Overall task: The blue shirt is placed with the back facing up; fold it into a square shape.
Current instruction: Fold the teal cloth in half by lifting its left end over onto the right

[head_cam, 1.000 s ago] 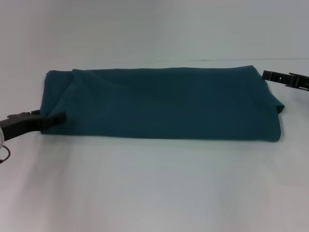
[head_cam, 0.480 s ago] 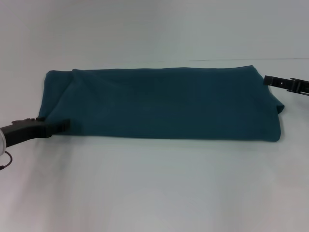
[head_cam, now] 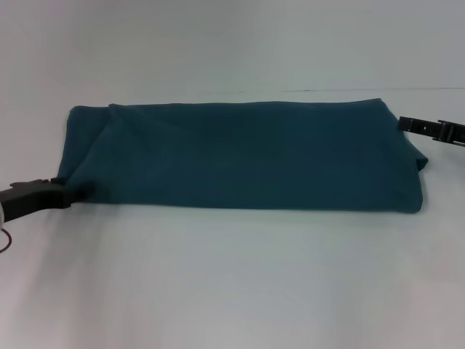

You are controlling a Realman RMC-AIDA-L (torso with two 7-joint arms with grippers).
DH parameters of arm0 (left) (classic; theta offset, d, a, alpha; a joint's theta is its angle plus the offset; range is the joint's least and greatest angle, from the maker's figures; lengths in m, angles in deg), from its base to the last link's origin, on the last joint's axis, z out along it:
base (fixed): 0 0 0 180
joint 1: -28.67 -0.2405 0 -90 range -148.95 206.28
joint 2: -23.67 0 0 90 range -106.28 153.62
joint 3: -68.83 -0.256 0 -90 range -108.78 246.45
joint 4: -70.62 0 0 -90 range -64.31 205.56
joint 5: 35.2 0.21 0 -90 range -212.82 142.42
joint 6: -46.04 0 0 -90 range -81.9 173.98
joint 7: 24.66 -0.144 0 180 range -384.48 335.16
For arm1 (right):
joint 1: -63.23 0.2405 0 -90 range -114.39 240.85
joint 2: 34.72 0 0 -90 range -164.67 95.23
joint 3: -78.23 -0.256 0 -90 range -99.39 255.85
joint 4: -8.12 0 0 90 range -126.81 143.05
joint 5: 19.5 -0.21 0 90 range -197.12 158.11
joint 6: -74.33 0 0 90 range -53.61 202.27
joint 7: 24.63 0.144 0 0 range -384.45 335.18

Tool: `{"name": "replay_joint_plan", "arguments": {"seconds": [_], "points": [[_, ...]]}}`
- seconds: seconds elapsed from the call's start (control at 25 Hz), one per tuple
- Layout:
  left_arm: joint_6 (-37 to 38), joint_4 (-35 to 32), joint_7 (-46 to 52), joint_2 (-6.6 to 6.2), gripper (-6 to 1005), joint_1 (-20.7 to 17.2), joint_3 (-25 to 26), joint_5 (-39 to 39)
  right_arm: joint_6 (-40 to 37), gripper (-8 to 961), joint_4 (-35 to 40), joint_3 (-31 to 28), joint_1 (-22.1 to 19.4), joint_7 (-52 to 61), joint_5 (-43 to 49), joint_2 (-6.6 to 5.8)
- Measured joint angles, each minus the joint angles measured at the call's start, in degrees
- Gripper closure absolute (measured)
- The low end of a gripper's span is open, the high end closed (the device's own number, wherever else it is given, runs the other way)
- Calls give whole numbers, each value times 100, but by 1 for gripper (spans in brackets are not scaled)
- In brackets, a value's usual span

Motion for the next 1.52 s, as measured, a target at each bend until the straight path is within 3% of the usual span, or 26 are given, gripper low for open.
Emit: {"name": "replay_joint_plan", "arguments": {"seconds": [0.24, 0.48, 0.8, 1.08, 1.4, 1.52], "points": [[-14, -22, -4, -3, 306, 1, -31, 9, -5, 158, -1, 18, -7, 0, 19, 1], [-39, -10, -10, -3, 501, 25, -35, 88, -7, 158, -6, 23, -85, 0, 28, 1], [-58, -9, 4, -3, 971, 26, -35, 89, -405, 157, -9, 37, -194, 43, 95, -78], [117, -34, 18, -2, 996, -9, -35, 157, -771, 157, 28, 43, -242, 810, 871, -234], [127, -37, 0, 5, 993, -6, -35, 159, -912, 228, 9, 35, -340, 957, 1018, -255], [127, -23, -6, 1, 992, 0, -35, 159, -897, 270, -7, 38, -331, 925, 1021, -198]]}}
